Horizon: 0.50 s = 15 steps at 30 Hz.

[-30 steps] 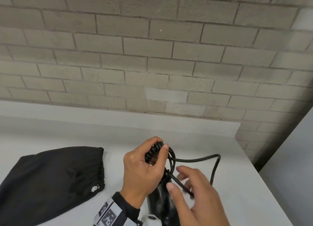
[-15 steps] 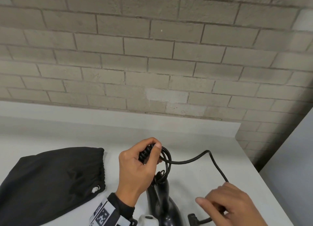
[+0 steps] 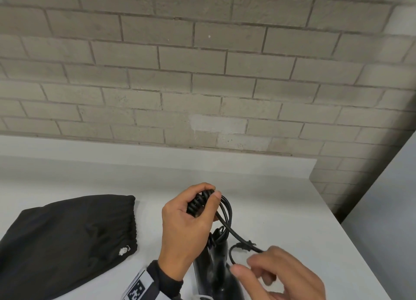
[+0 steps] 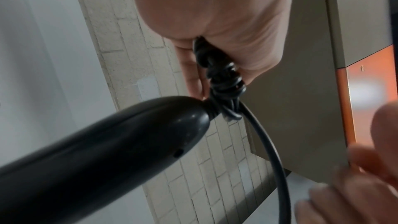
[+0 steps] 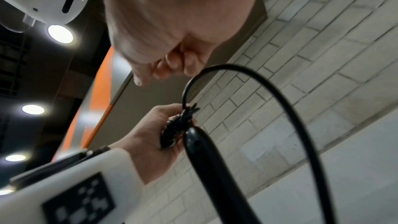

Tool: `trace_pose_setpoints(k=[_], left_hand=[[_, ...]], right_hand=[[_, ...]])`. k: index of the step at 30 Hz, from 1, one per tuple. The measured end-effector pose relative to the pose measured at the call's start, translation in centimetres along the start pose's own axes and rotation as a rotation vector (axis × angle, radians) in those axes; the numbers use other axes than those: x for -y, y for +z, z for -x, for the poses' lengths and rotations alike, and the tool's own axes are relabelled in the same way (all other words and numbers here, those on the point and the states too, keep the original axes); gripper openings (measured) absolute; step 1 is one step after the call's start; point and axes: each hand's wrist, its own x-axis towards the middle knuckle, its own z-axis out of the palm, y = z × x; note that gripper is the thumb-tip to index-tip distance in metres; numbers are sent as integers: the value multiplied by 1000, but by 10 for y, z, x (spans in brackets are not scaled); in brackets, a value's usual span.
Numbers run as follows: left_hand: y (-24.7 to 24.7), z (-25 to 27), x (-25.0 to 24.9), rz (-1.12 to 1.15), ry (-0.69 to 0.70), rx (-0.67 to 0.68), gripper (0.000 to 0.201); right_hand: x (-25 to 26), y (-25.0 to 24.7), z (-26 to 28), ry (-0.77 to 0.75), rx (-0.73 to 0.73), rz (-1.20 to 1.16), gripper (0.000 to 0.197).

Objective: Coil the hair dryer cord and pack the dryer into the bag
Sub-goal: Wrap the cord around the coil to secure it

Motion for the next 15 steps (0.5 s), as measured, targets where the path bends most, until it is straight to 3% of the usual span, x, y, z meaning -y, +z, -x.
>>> trace_pose_setpoints(k=[3, 5, 7, 12, 15], left_hand=[[1, 2, -1, 7, -6, 9, 13], [1, 3, -2, 10, -2, 10, 13], [0, 3, -1, -8, 3, 1, 15], [-3, 3, 4, -57, 32, 1, 16], [-1, 7, 1, -78, 112, 29, 7]], right_hand=[[-1, 25, 3, 57, -128, 10, 25], [-10, 34, 2, 103, -87, 34, 27], [-16, 36, 0, 119, -12, 65, 17], [-14, 12, -17, -94, 145, 326, 17], [-8, -12, -39, -190, 216, 398, 14]])
